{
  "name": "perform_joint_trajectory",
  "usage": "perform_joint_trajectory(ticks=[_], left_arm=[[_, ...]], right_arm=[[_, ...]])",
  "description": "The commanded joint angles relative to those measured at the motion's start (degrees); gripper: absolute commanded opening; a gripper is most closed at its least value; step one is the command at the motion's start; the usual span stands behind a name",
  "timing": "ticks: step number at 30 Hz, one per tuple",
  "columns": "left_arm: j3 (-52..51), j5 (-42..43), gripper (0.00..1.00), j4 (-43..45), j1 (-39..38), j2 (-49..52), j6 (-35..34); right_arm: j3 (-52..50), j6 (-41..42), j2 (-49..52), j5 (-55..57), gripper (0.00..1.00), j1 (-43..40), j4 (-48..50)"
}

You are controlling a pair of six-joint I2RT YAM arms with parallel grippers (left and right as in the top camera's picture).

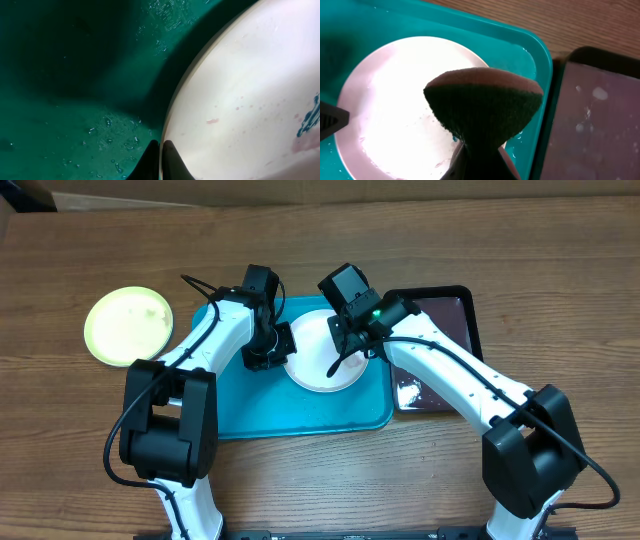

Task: Clean dirty plates on tray and stack at the side
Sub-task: 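Carry the sponge with the right gripper over the held white plate, then scrub the white plate with the sponge while the left gripper holds it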

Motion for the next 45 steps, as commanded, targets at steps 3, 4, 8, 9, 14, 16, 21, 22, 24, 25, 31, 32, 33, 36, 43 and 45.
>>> perform_joint_trajectory(ticks=[3, 4, 8, 9, 14, 16, 21, 22, 24, 25, 31, 32, 33, 36, 43, 45], left_arm=[[-0.2, 1.2, 0.04, -0.1, -0.4, -0.3, 0.0], [-0.2, 1.2, 0.04, -0.2, -0.4, -0.3, 0.0], [-0.2, 1.3, 0.04, -0.2, -0.4, -0.3, 0.1], [-0.2, 1.2, 0.04, -0.2, -0.5, -0.3, 0.1], [-0.2, 1.2, 0.04, -0.1, -0.8, -0.3, 0.1], [-0.2, 1.2, 0.04, -0.1, -1.0, -0.3, 0.1], [-0.2, 0.8, 0.04, -0.1, -1.1, -0.3, 0.1], [-0.2, 0.8, 0.04, -0.1, -1.1, -0.3, 0.1], [-0.2, 0.7, 0.04, 0.0, -1.1, -0.3, 0.1], [-0.2, 0.7, 0.04, 0.0, -1.1, -0.3, 0.1], [-0.2, -0.4, 0.04, 0.1, -1.1, -0.3, 0.1], [-0.2, -0.7, 0.04, 0.0, -1.1, -0.3, 0.1], [-0.2, -1.0, 0.04, 0.0, -1.1, -0.3, 0.1], [-0.2, -1.2, 0.04, 0.1, -1.1, -0.3, 0.1], [-0.2, -1.2, 0.04, 0.1, -1.1, -0.3, 0.1], [-0.2, -1.2, 0.04, 0.1, -1.1, -0.3, 0.1]], right_arm=[[-0.3, 2.4, 3.7, 1.6, 0.04, 0.2, 0.7], [-0.3, 2.4, 4.0, 1.5, 0.04, 0.2, 0.7], [-0.3, 2.4, 5.7, 1.5, 0.04, 0.2, 1.1], [-0.3, 2.4, 6.1, 1.5, 0.04, 0.2, 1.2], [-0.3, 2.4, 7.9, 1.5, 0.04, 0.2, 2.0], [-0.3, 2.4, 8.7, 1.5, 0.04, 0.2, 2.3], [-0.3, 2.6, 10.9, 1.5, 0.04, 0.2, 2.3], [-0.3, 2.6, 11.1, 1.5, 0.04, 0.2, 2.3], [-0.3, 2.6, 11.4, 1.6, 0.04, 0.1, 2.2], [-0.3, 3.1, 11.6, 1.6, 0.04, 0.1, 2.1], [-0.2, 4.7, 11.6, 1.7, 0.04, -0.7, 1.8], [-0.1, 4.9, 11.6, 1.7, 0.04, -0.8, 1.5], [0.3, 5.0, 11.6, 1.7, 0.04, -0.9, 1.0], [3.2, 4.9, 11.6, 1.7, 0.04, -1.0, -1.5], [5.7, 4.9, 11.6, 1.5, 0.04, -1.0, -4.1], [5.6, 4.9, 11.6, 1.5, 0.04, -1.0, -4.1]])
